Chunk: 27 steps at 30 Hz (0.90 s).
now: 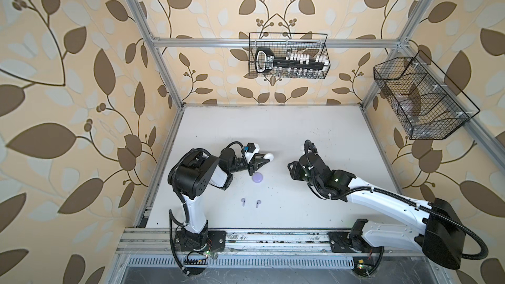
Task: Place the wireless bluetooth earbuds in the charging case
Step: 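Withdraw the right gripper while the left gripper moves the closed case farther away, then lower the closed white case onto the table with the left gripper and release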
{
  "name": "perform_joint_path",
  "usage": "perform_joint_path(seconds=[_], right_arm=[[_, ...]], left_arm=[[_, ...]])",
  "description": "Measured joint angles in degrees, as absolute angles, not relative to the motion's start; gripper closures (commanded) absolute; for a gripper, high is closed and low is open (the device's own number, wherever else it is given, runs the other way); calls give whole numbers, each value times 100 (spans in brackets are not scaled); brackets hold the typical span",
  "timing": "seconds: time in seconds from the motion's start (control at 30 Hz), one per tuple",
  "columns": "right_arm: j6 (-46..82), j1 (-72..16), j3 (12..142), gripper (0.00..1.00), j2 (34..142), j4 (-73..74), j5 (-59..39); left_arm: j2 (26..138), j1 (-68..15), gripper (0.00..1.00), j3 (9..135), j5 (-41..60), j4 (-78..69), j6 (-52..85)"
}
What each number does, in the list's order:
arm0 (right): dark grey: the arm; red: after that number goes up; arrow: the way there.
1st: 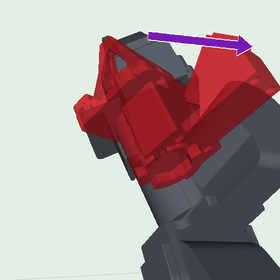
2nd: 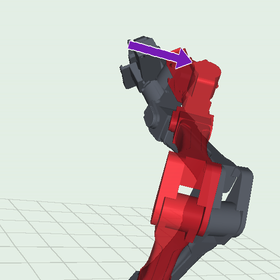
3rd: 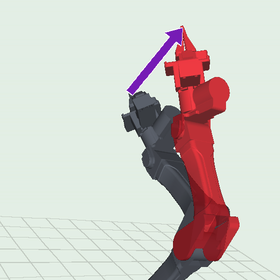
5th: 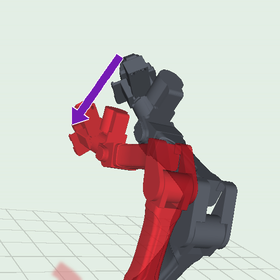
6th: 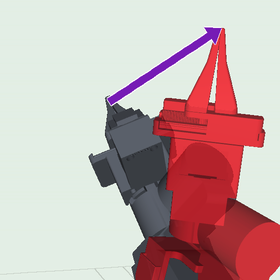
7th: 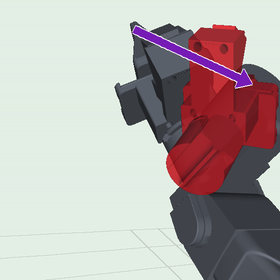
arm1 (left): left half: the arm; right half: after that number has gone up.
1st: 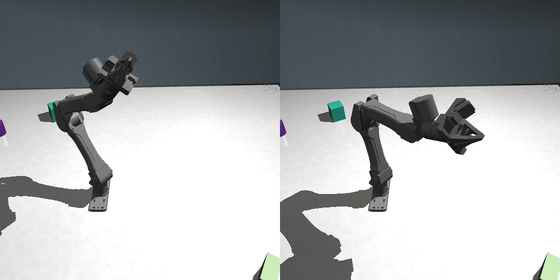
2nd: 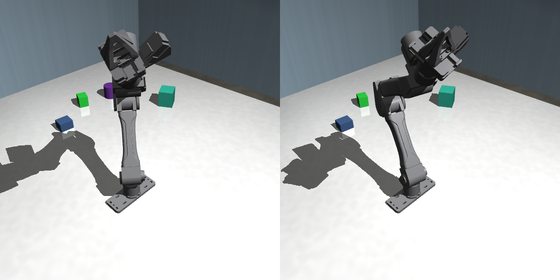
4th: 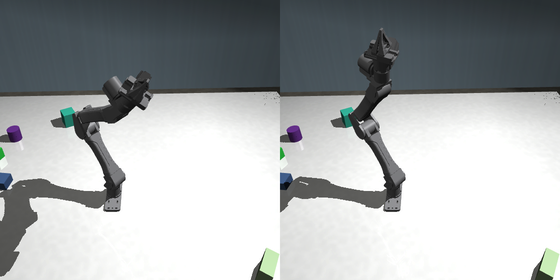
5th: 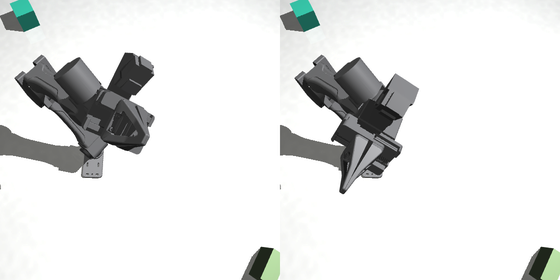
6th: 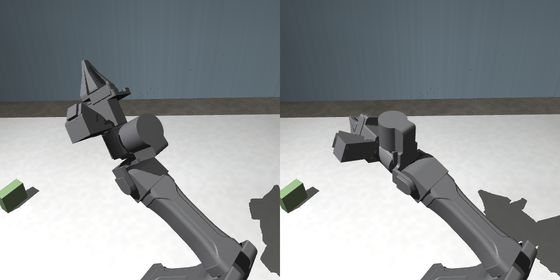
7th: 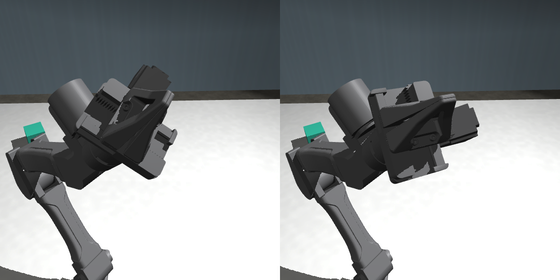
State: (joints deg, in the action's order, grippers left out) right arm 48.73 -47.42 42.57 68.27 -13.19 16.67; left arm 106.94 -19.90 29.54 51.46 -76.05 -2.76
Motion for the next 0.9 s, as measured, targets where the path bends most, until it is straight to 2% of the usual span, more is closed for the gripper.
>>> perform_joint_path(seconds=[0.23,0.53,0.7,0.9], right_arm=[[4989,-4775,4047,59,6648,-1313,1800],[5140,-4801,3835,59,6351,-1350,1933],[5253,-4845,3691,60,6128,-1382,2025],[5470,-4901,3295,60,5575,-1490,2167]], left_arm=[[10431,-2056,100,3465,5098,-6176,-99],[10175,-2567,100,5867,4901,-1437,-615],[10525,-2668,100,6757,4904,-8,-685],[11299,-2755,100,7443,4956,1031,-462]])
